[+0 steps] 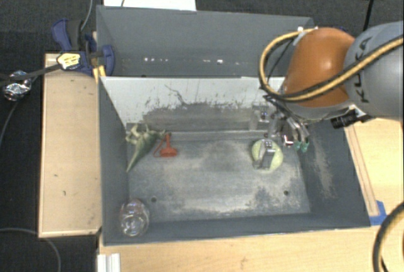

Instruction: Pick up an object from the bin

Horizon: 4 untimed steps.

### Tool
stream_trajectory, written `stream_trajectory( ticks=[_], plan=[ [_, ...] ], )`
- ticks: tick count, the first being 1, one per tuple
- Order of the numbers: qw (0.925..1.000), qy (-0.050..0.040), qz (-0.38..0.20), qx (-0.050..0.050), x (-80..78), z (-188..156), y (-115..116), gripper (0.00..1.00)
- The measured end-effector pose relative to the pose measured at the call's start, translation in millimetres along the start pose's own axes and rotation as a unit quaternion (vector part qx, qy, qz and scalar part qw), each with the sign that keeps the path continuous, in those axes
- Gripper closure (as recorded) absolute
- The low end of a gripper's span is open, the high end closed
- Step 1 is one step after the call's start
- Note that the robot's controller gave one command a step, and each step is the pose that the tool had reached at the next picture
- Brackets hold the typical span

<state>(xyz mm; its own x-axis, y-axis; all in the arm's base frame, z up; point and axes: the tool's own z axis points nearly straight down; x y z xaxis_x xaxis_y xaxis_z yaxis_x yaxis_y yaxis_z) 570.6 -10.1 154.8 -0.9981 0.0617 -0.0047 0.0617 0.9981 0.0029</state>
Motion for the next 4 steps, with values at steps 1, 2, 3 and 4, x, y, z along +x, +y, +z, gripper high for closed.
stream_trajectory(
  ticks=[1, 2, 3, 4],
  plan=[
    [0.9992, -0.0027, -0.039, 0.001, -8.8, 23.9, -31.8, 0.00],
    [0.9991, -0.0011, -0.042, -0.001, -16.0, 71.3, -72.2, 1.00],
    [0.9991, -0.0012, -0.041, -0.001, -16.0, 71.2, -72.2, 1.00],
    [0.9984, 0.0020, -0.057, -0.001, -12.6, 34.1, -73.4, 1.00]
  ],
)
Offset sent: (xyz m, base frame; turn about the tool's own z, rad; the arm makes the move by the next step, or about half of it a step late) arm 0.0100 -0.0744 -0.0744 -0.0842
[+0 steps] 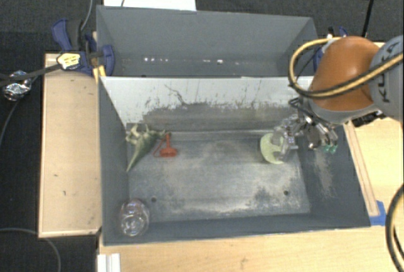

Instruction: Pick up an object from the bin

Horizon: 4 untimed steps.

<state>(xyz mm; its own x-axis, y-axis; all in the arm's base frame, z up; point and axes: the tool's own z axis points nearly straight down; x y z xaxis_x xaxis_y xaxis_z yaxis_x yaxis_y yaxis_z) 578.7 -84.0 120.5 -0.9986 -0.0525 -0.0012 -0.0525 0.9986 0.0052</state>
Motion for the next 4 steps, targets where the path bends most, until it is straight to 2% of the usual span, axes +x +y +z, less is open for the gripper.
stream_trajectory(
  ticks=[1, 4],
  plan=[
    [0.9998, -0.0050, 0.017, 0.000, -15.0, -94.4, 0.4, 1.00],
    [0.9998, -0.0050, 0.019, 0.000, -14.9, -94.4, 0.4, 1.00]
  ],
)
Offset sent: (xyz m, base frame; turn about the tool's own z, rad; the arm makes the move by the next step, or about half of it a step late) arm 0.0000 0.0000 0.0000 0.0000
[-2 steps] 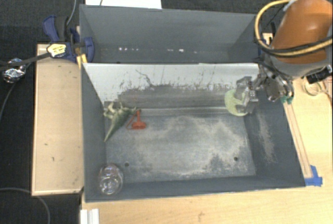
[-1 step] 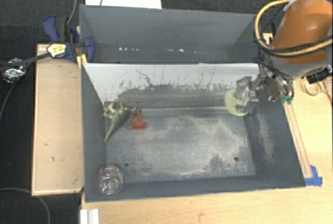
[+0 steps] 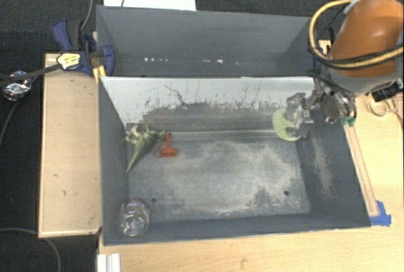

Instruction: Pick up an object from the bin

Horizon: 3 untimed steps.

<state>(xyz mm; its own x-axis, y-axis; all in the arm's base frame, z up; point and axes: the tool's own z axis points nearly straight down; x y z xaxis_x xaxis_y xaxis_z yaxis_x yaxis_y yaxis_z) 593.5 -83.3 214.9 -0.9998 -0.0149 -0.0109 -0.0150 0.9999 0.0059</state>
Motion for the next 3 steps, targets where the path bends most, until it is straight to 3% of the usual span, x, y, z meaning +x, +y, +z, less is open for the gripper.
stream_trajectory(
  ticks=[3],
  plan=[
    [1.0000, 0.0000, 0.001, 0.000, 0.0, 0.0, -0.1, 1.00]
  ],
)
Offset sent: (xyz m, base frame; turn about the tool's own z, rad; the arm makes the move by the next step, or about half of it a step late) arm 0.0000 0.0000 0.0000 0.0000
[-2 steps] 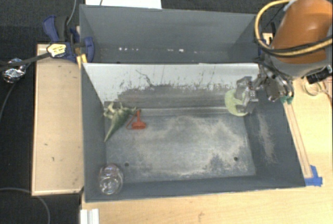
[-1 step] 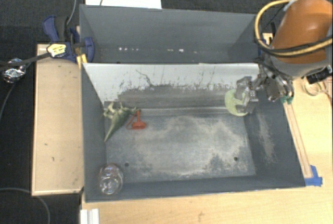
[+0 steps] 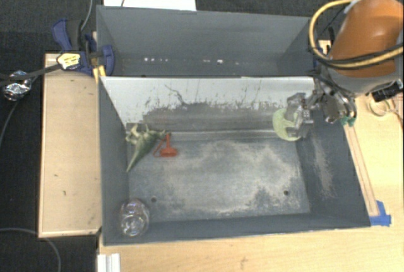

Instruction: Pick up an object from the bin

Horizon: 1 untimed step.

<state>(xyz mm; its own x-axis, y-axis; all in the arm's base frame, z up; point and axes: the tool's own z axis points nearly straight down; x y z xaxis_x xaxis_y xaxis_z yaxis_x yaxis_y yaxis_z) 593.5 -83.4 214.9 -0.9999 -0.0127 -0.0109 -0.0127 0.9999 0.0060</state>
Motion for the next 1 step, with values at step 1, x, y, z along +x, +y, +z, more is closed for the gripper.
stream_trajectory(
  ticks=[1],
  plan=[
    [1.0000, 0.0000, 0.000, 0.000, 0.0, 0.0, 0.0, 1.00]
  ],
)
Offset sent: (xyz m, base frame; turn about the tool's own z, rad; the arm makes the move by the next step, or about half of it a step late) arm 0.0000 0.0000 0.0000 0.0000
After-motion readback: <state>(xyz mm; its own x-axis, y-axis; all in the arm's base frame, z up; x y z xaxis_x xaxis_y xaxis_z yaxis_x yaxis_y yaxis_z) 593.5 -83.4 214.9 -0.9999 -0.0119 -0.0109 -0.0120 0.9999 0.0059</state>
